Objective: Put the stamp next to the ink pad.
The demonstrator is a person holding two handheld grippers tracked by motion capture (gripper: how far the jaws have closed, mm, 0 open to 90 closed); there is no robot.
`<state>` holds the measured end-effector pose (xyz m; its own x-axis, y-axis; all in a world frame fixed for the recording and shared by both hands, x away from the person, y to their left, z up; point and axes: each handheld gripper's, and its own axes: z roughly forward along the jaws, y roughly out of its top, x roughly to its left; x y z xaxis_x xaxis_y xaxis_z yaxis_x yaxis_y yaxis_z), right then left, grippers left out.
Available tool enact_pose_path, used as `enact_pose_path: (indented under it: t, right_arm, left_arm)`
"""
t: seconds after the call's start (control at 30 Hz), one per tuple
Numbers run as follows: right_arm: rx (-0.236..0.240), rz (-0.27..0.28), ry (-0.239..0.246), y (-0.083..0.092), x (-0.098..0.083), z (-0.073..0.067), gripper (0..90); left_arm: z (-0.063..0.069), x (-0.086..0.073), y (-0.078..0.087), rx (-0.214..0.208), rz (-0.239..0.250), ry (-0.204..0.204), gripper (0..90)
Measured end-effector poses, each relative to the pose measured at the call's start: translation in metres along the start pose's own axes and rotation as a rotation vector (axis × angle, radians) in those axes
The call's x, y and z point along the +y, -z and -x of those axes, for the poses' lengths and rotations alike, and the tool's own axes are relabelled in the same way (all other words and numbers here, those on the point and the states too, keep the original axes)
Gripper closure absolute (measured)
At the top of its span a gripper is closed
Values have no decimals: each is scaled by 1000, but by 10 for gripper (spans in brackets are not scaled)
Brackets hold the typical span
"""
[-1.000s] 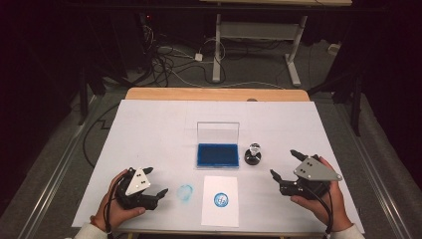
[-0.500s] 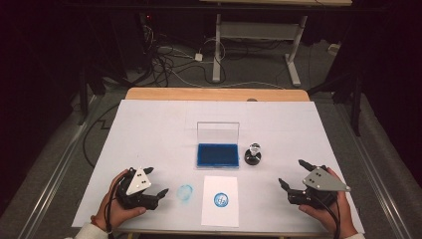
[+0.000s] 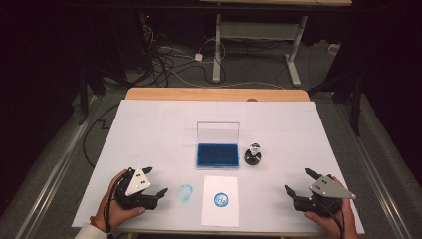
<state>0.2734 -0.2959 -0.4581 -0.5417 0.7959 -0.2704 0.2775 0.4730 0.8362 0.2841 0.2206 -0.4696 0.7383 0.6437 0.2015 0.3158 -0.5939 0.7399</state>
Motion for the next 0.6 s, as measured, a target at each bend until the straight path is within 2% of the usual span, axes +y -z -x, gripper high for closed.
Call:
enact_pose_path:
  t: [0.17,0.3,0.6]
  right_arm:
    - [-2,4,18,1,2,-3,171]
    - [0,5,23,-1,3,-3,171]
    - [2,0,19,-1,2,-3,169]
  left_arm:
    - [0,0,1,6,15,-5,162]
    - [-1,-1,1,-2,8,9,162]
    - [0,0,0,-2,4,7,162]
